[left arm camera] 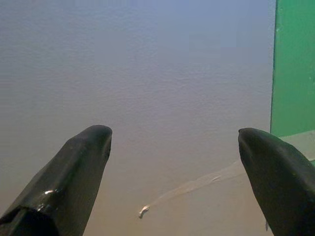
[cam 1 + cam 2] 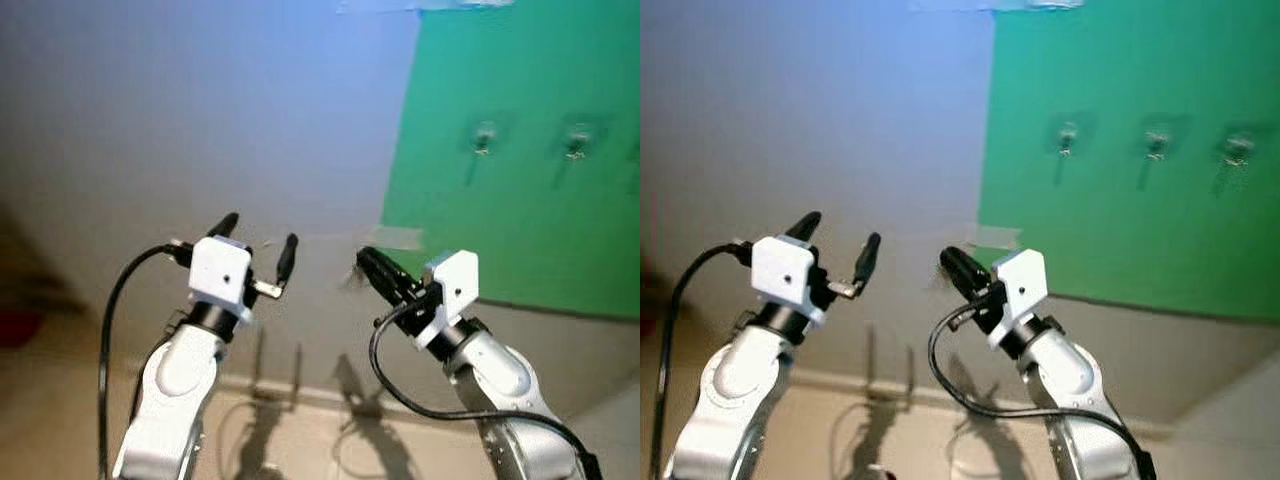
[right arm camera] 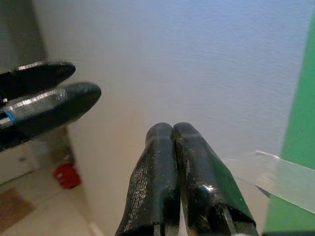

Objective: Hang keys on a hook

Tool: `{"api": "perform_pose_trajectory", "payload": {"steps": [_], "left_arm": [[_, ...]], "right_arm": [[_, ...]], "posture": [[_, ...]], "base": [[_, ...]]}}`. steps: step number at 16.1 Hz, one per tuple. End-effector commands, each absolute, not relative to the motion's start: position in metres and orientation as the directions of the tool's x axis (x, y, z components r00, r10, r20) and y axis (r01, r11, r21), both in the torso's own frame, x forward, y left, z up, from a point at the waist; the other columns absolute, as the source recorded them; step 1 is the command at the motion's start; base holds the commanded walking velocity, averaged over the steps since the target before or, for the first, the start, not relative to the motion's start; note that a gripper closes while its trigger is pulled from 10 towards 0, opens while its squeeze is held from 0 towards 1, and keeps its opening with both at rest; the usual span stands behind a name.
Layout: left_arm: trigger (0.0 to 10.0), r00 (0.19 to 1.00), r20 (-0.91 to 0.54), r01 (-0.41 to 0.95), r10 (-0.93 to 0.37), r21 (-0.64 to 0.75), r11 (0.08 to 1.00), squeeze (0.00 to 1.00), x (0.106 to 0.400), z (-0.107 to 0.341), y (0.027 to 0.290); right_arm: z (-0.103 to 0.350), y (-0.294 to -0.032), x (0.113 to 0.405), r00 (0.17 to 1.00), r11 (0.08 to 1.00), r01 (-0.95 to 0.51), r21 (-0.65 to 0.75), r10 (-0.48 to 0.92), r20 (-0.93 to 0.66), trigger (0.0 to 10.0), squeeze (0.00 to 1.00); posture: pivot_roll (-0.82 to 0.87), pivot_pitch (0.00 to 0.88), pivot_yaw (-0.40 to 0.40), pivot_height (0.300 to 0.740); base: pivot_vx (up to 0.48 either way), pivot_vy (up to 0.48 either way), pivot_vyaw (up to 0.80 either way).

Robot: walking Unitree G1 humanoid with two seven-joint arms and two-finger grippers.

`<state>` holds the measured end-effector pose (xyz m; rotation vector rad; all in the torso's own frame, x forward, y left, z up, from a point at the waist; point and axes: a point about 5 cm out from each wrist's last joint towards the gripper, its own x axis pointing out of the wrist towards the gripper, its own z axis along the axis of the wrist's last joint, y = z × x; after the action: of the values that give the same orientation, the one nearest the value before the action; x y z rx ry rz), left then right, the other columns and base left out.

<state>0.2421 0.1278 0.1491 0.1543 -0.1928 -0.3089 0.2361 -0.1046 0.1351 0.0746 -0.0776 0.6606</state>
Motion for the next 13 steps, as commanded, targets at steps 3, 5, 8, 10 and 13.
{"api": "perform_pose_trajectory", "payload": {"steps": [3, 5, 8, 10, 13], "left_arm": [[10.0, 0.934, 0.164, 0.283, -0.316, 0.196, 0.939, 0.0, 0.2447, 0.1494, 0.1297], [10.0, 0.933, 0.161, 0.288, -0.321, 0.197, 0.937, 0.0, 0.2444, 0.1488, 0.1287], [10.0, 0.932, 0.161, 0.291, -0.324, 0.197, 0.936, 0.0, 0.2444, 0.1482, 0.1283], [10.0, 0.932, 0.162, 0.292, -0.325, 0.195, 0.936, 0.0, 0.2446, 0.1479, 0.1278], [10.0, 0.934, 0.146, 0.299, -0.327, 0.181, 0.937, 0.0, 0.2456, 0.1459, 0.1268]], "right_arm": [[0.1405, -0.109, 0.238, 0.807, 0.806, -0.588, 0.063, 0.579, 0.117, 10.0, 0.0], [0.1396, -0.1127, 0.2383, 0.815, 0.813, -0.578, 0.072, 0.569, 0.111, 10.0, 0.0], [0.1428, -0.1128, 0.2381, 0.816, 0.815, -0.575, 0.074, 0.564, 0.124, 10.0, 0.0], [0.1448, -0.1117, 0.2383, 0.816, 0.814, -0.575, 0.079, 0.564, 0.13, 10.0, 0.0], [0.1453, -0.1113, 0.2377, 0.812, 0.81, -0.581, 0.079, 0.569, 0.13, 10.0, 0.0]], "posture": [[0.03, 0.0, 0.015, 0.74], [0.02, 0.0, 0.016, 0.74], [0.02, 0.0, 0.016, 0.74], [0.02, 0.0, 0.015, 0.74], [0.02, 0.0, 0.012, 0.74]], "base": [[0.0, -0.319, 0.27], [0.0, -0.317, 0.0], [0.0, -0.311, 0.0], [0.0, -0.279, 0.0], [0.0, 0.0, 0.0]]}}
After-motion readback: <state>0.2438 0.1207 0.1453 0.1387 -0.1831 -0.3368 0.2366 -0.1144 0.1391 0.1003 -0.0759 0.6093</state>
